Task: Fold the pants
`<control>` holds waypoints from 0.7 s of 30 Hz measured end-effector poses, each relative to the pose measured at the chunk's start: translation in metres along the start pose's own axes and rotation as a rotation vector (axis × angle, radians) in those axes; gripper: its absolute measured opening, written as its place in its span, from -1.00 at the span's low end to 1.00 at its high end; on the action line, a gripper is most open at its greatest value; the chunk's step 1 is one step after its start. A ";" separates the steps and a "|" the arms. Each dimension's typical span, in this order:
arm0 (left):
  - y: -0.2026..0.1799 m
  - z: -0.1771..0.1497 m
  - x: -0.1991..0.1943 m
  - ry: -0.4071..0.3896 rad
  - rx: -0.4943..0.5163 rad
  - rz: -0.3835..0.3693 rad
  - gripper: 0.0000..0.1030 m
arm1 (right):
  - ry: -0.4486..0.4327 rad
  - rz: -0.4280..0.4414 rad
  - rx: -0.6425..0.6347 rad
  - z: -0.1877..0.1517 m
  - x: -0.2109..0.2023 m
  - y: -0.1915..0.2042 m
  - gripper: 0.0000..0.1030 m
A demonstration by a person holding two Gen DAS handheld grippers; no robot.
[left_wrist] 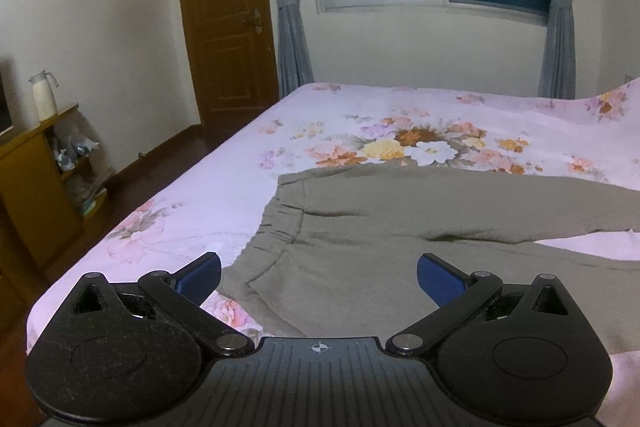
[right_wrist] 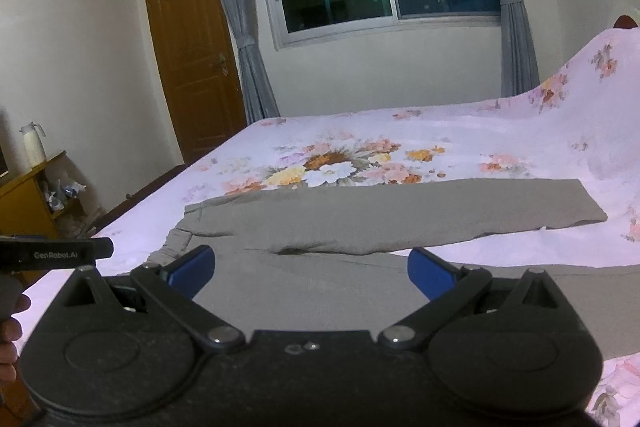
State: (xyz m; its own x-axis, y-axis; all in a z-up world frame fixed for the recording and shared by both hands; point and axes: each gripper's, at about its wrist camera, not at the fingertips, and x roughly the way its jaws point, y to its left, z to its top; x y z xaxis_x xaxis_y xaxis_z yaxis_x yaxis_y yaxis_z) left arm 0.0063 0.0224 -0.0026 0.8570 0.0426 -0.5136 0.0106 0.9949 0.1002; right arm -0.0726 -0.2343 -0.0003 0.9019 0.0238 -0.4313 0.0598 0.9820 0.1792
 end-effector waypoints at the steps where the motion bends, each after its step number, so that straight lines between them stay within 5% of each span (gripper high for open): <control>1: 0.000 0.000 -0.003 -0.002 -0.005 0.000 1.00 | -0.005 0.000 -0.002 0.000 -0.002 0.001 1.00; 21: -0.015 -0.005 -0.058 -0.075 0.028 -0.049 1.00 | -0.067 -0.042 0.039 -0.008 -0.041 -0.002 1.00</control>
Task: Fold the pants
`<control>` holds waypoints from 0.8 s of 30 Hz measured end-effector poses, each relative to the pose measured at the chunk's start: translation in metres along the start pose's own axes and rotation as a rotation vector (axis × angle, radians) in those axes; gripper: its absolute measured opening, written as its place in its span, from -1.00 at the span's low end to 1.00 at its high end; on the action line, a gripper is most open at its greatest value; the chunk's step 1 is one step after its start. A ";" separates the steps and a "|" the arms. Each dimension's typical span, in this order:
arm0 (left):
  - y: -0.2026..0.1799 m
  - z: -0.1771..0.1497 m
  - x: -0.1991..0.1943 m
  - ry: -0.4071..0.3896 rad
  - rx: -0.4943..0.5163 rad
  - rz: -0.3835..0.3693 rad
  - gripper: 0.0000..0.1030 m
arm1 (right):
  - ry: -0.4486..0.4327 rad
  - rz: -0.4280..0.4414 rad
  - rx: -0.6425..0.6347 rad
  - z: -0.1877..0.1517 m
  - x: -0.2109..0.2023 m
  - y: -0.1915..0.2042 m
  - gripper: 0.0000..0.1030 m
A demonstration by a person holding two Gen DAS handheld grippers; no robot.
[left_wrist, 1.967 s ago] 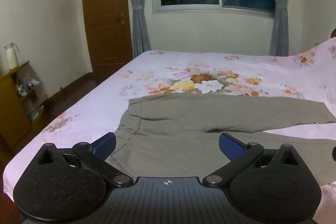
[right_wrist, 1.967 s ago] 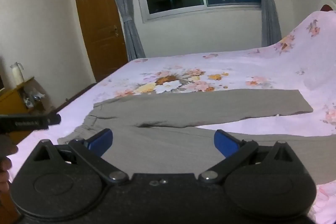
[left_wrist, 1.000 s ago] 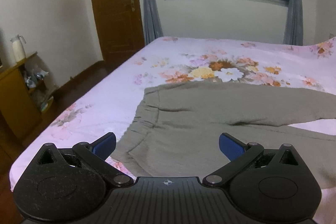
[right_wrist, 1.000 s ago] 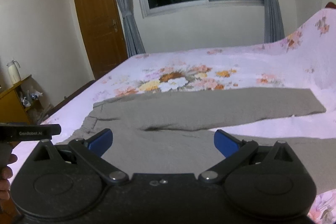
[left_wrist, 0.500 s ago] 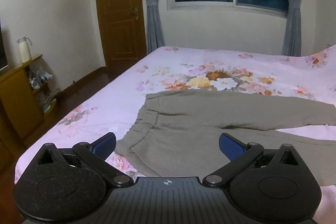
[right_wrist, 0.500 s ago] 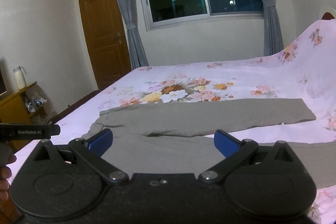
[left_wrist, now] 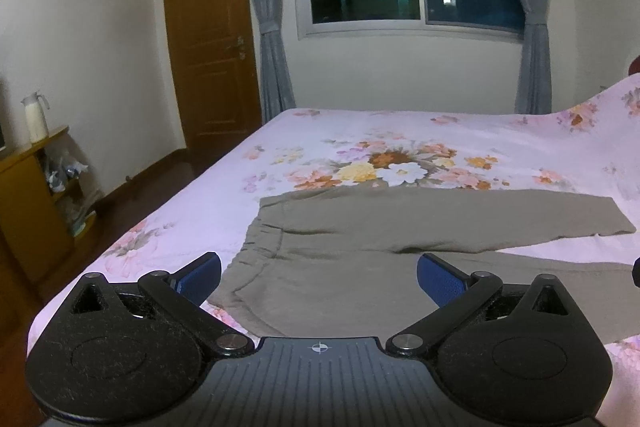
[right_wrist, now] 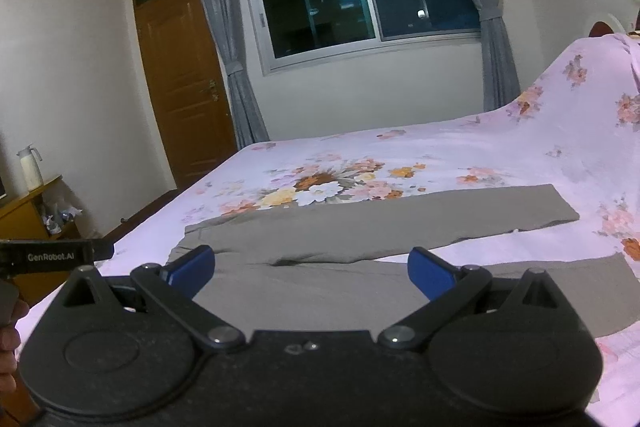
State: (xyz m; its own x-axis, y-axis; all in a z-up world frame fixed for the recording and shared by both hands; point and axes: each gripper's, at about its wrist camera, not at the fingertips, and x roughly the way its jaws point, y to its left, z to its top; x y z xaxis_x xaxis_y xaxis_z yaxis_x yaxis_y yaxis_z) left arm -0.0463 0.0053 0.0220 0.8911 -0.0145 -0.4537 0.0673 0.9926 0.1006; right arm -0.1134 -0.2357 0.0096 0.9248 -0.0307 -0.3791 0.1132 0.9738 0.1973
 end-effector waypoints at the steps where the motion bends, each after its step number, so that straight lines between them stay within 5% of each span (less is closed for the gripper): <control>1: -0.001 0.000 0.000 0.001 0.000 -0.003 1.00 | 0.000 -0.002 -0.001 0.000 0.000 0.000 1.00; 24: -0.034 -0.008 -0.012 -0.014 0.100 -0.045 1.00 | 0.012 -0.074 -0.012 -0.014 -0.006 -0.007 1.00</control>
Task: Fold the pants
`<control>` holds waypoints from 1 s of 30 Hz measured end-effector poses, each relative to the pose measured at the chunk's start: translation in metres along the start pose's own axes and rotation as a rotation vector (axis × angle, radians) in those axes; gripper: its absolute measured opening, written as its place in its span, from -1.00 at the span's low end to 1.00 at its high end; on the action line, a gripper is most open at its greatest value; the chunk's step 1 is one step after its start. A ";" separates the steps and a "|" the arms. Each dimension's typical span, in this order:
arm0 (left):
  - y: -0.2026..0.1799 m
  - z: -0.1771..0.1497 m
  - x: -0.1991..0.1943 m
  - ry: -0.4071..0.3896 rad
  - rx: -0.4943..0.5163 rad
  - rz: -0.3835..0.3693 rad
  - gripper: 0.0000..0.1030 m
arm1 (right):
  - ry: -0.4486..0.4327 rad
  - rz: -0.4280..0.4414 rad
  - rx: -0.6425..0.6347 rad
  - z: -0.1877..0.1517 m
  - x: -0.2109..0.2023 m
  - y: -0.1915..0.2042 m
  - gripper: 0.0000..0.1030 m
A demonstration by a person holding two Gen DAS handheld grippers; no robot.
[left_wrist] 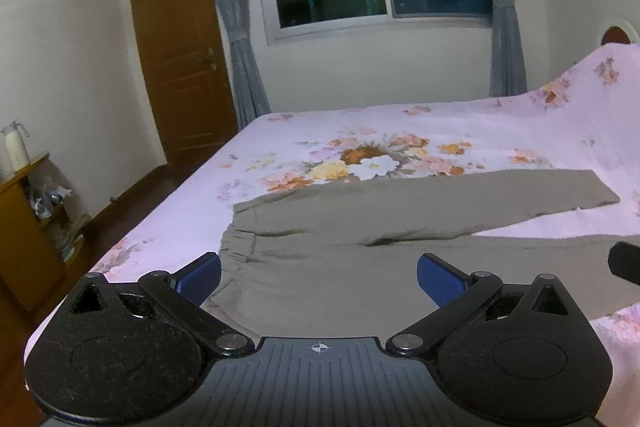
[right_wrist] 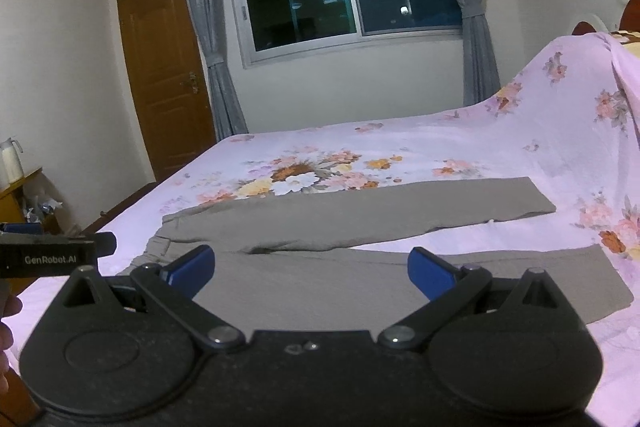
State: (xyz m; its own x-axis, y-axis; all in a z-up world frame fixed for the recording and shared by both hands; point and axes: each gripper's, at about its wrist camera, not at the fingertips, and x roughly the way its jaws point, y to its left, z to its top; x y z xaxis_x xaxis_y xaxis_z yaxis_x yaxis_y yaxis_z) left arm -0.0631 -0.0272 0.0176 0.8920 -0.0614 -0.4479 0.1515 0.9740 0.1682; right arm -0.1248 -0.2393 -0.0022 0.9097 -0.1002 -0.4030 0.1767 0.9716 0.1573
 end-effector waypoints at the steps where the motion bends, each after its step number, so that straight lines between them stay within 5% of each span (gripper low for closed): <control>1: -0.002 -0.001 -0.001 0.001 0.003 -0.004 1.00 | -0.001 -0.003 -0.001 0.000 0.000 0.000 1.00; 30: -0.005 0.001 0.028 0.044 0.008 -0.010 1.00 | 0.035 0.008 -0.019 0.001 0.025 0.002 1.00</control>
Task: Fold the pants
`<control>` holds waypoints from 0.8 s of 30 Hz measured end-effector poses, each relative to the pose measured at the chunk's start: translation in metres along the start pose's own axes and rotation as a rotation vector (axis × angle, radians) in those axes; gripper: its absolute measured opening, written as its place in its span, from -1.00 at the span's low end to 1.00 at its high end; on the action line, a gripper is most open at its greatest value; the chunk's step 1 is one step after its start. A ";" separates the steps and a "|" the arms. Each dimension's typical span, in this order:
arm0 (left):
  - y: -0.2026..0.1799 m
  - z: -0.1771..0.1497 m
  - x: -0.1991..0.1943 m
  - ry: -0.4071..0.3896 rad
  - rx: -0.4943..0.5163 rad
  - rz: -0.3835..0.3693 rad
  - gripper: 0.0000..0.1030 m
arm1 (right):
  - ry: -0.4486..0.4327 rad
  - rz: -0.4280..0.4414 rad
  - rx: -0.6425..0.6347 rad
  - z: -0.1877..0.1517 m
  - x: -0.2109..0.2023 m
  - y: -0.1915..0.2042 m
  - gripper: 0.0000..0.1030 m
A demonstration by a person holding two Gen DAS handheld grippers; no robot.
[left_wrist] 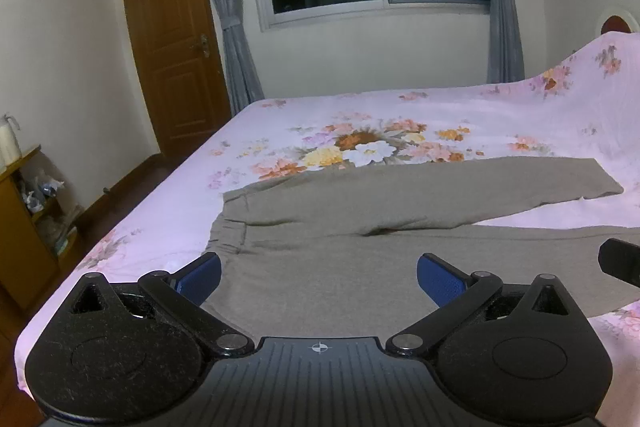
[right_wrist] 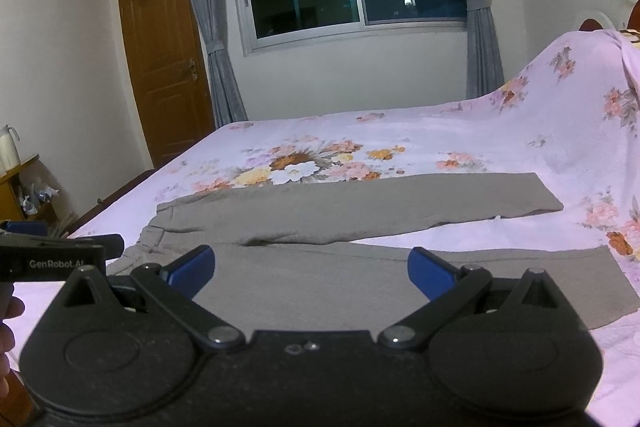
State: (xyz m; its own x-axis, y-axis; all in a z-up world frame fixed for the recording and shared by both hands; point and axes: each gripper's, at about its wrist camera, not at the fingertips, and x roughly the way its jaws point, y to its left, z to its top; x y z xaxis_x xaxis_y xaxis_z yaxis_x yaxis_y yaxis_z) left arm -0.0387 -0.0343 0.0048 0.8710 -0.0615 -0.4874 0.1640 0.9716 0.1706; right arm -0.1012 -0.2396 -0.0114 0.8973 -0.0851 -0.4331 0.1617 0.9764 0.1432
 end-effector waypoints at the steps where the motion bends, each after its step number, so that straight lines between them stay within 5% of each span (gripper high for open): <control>1: 0.000 0.000 0.001 0.002 0.001 -0.002 1.00 | 0.001 0.004 -0.001 0.001 0.000 -0.002 1.00; 13: 0.017 0.012 0.059 0.058 -0.013 0.015 1.00 | 0.020 0.060 -0.068 0.013 0.047 0.008 1.00; 24: 0.043 0.026 0.163 0.135 0.001 0.078 1.00 | 0.062 0.153 -0.146 0.030 0.130 0.027 0.94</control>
State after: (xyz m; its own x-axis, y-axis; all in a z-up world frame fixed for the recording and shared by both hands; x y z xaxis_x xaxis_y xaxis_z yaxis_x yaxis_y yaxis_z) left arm 0.1220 -0.0087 -0.0449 0.8110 0.0452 -0.5834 0.0991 0.9720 0.2130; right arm 0.0326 -0.2299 -0.0373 0.8792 0.0741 -0.4707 -0.0397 0.9958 0.0827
